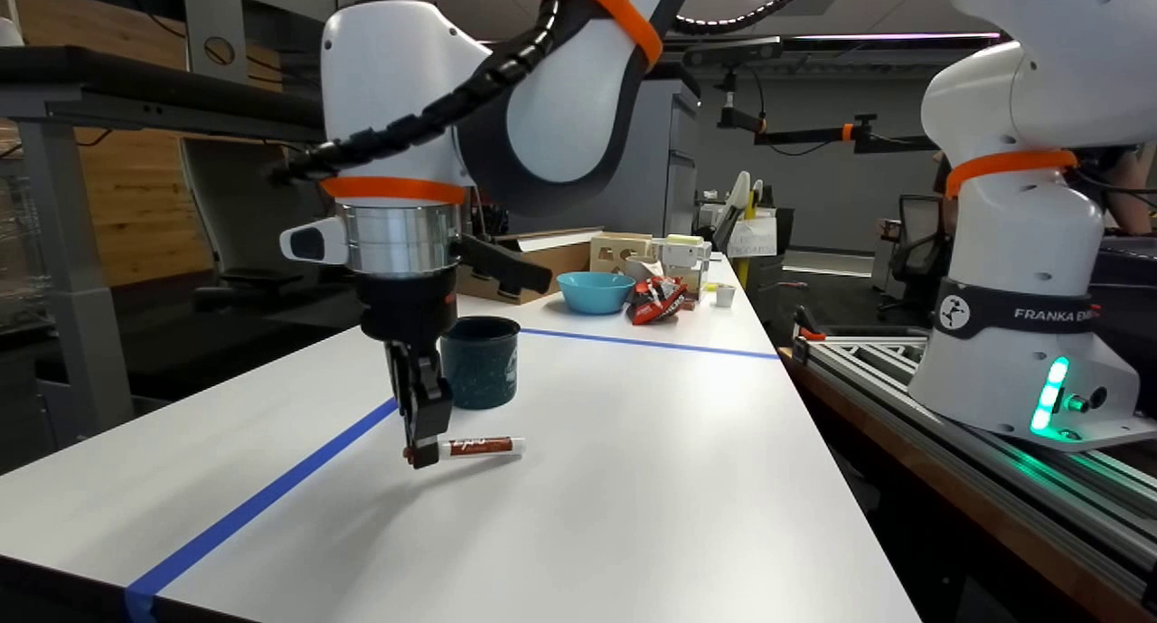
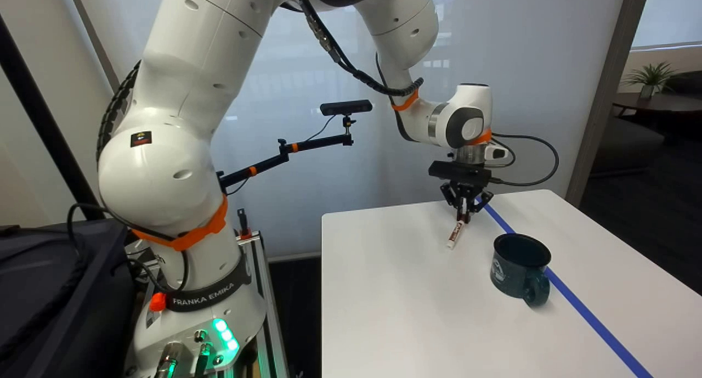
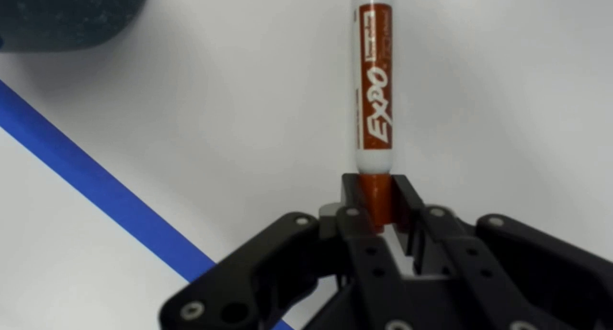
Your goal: Remove the marker from the mug cup
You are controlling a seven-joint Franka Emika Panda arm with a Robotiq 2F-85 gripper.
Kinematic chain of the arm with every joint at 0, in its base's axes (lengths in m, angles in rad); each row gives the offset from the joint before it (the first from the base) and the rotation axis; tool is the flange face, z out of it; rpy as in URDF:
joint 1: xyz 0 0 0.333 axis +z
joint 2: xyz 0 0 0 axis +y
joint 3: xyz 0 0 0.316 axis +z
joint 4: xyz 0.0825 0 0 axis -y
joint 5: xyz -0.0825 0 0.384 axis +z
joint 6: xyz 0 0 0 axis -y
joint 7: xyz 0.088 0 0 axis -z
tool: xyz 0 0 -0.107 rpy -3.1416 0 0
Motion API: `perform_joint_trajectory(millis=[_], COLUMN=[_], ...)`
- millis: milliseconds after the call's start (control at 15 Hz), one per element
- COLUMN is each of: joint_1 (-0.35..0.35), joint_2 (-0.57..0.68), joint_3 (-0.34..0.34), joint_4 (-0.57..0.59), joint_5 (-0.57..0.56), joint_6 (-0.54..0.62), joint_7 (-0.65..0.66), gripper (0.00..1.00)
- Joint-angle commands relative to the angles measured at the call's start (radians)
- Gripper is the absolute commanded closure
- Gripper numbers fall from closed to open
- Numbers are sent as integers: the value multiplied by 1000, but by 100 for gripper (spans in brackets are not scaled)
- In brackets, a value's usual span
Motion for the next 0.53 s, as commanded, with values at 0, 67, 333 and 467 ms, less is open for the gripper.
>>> perform_joint_trajectory(millis=[0, 67, 333, 467], joint_1=[13, 15, 7, 6], joint_2=[29, 28, -8, -34], joint_3=[-15, -18, -11, -8], joint_4=[7, 8, -2, -11], joint_5=[-50, -55, -52, -50], joint_6=[16, 16, 20, 23], joint_7=[35, 37, 35, 35], gripper=[95, 56, 33, 17])
